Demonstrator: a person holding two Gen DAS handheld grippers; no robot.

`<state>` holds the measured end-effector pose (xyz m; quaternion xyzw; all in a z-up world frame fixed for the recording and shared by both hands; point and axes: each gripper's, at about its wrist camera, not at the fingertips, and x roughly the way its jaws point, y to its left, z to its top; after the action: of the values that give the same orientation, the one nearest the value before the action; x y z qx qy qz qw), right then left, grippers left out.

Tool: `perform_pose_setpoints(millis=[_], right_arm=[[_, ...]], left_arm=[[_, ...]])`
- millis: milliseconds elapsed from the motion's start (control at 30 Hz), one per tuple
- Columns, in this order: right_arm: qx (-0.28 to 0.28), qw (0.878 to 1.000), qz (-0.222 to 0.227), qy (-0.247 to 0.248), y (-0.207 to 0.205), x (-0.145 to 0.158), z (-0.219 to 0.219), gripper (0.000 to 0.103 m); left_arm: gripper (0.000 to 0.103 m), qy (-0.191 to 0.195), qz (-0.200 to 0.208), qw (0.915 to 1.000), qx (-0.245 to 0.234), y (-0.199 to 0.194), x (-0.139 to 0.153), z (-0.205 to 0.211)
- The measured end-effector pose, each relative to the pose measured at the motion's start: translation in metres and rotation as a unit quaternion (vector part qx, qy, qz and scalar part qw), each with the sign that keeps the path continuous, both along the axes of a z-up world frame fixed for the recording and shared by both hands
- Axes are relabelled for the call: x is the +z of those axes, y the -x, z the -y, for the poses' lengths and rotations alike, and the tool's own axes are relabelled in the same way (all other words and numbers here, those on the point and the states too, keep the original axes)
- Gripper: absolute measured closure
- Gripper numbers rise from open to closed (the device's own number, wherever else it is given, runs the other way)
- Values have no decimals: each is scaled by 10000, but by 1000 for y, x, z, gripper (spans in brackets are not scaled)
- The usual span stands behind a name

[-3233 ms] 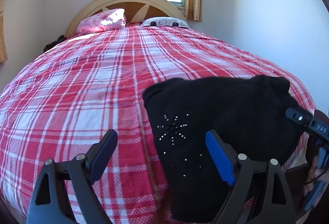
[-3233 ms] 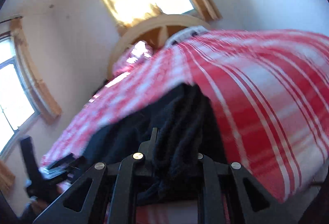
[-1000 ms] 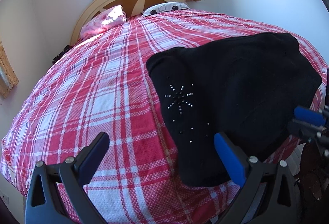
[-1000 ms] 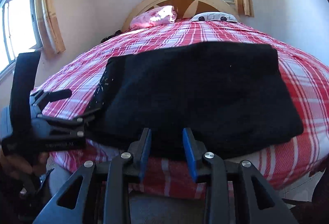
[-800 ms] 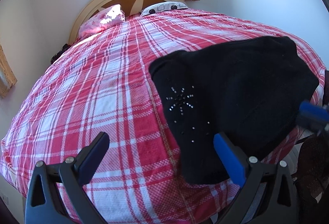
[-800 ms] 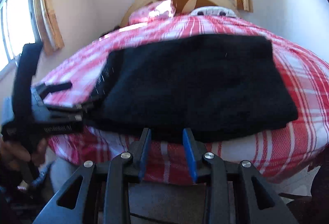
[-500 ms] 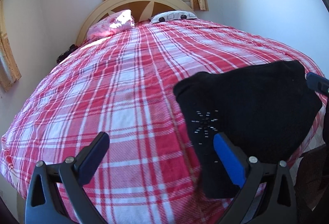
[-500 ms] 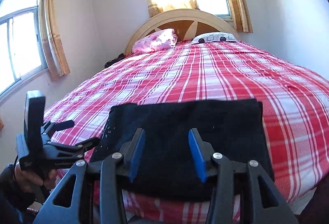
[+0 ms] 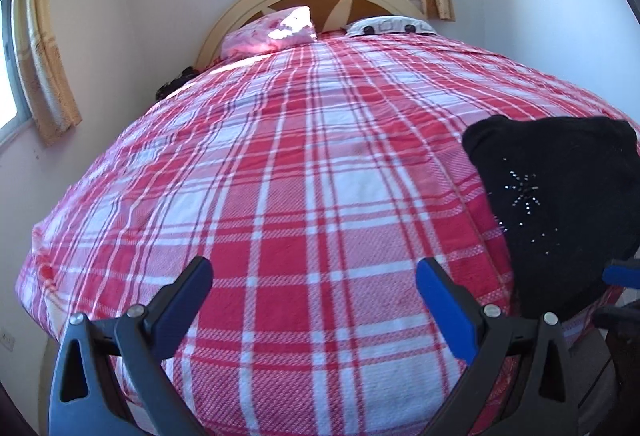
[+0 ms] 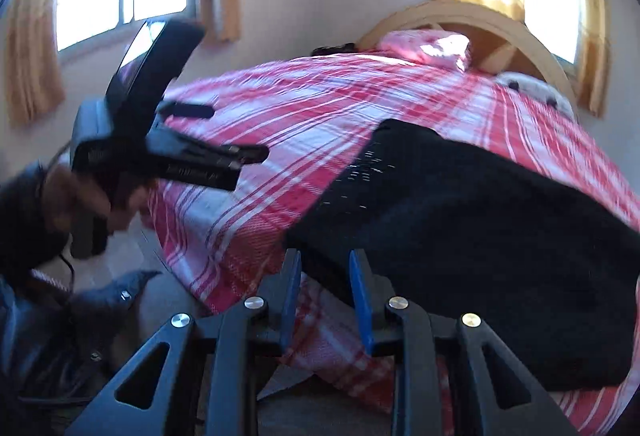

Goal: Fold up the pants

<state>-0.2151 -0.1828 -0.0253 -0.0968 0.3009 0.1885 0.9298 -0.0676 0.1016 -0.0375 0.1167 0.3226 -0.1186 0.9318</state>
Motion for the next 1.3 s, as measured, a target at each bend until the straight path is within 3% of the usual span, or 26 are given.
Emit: perform_pose_setpoints(millis=[100,200,300,433,500,533,767,933,1033,1100,1167,1200,1300], right_arm=[[-45,9964,214,824,-6,-12,-22,76],[-272,9850,463,1640,-16,-24,-33,76],[-45,9682,678,2406,-14,-36,-50,76],[-10,9487,1220,2915,-22,-43,-77,76],[-179,9361,1260,3280,-40,-54,-89,76],[-203,9357,1257,3292,-45,-58,-90,76],[-296,9580,1053,2650,-45,-42,-77,87],[229,9870,202,1581,-41,-23,-54,93],[692,9914,-256,1082,-35,-28,-40,97],[695,9908,-523,1038,-28,-46,-44,97],[687,9941,-448,715,-20,-44,-40,97],[680,9969,-193,351,-13,-29,-35,97],[420,9976,472,-293,-5,6,-20,97]], left_arm=[[0,202,-84,9997,122,0,0,-9],[0,185,-20,9998,109,1,1,-12],[0,167,30,9998,138,1,1,-15],[0,261,-13,9994,226,0,1,-21],[0,266,27,9993,251,2,3,-24],[0,253,53,9993,267,3,4,-26],[0,461,-196,9980,383,-5,-1,-33],[0,414,-114,9988,234,-1,4,-22],[0,496,-31,9988,-40,-2,12,-7],[0,423,198,9986,-237,-3,21,7],[0,331,392,9976,-464,-14,30,22],[0,246,369,9978,-501,-23,32,30],[0,228,-63,9974,-675,-55,32,49]])
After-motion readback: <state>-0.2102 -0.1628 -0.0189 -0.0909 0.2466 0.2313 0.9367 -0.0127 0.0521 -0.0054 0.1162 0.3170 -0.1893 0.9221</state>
